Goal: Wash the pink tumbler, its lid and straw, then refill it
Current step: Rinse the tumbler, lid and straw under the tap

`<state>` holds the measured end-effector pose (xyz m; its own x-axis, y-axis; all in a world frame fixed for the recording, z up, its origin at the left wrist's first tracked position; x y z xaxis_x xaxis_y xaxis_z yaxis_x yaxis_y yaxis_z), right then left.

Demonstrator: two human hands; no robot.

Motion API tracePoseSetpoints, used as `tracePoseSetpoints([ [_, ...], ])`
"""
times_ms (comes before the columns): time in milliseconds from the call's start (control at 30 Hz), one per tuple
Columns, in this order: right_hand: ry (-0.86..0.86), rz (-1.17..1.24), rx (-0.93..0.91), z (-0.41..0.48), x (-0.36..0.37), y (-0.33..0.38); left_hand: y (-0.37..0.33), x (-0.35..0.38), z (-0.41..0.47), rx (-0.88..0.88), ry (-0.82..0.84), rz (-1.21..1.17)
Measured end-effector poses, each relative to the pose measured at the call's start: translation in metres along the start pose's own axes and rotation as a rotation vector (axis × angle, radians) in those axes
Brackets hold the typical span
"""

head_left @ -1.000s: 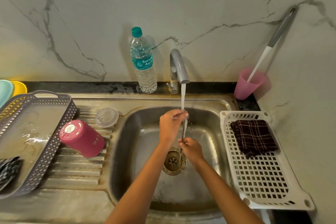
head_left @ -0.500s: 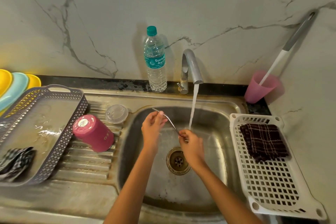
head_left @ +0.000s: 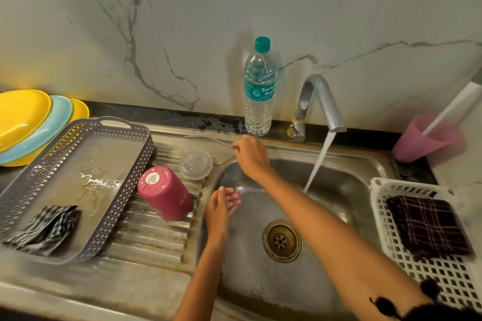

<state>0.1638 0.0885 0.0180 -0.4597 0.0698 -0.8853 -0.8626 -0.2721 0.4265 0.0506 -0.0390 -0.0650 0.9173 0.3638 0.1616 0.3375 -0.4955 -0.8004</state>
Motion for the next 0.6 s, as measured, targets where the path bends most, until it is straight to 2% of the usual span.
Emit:
tracePoseSetpoints([
  [200, 0.121, -0.084, -0.121, 0.038, 0.026, 0.013, 0.006, -0.003, 0.007, -0.043, 0.006, -0.013],
  [433, 0.136, 0.012, -0.067, 0.046, 0.039, 0.008, 0.012, 0.0, 0.01, -0.074, 0.014, -0.003],
  [600, 0.118, 0.037, -0.127, 0.034, 0.032, 0.009, 0.018, 0.005, 0.008, -0.101, 0.026, 0.005],
])
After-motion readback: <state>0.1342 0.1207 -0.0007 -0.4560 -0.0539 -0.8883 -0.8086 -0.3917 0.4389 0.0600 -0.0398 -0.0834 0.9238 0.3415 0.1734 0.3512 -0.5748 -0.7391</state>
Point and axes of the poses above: each hand's wrist, its own z-axis towards the middle knuckle, its own x-axis out of the palm, y = z × x, the point moved 7 cm from there along z, towards the middle knuckle, and after that the axes turned 11 degrees about -x, right-handed, at the moved point
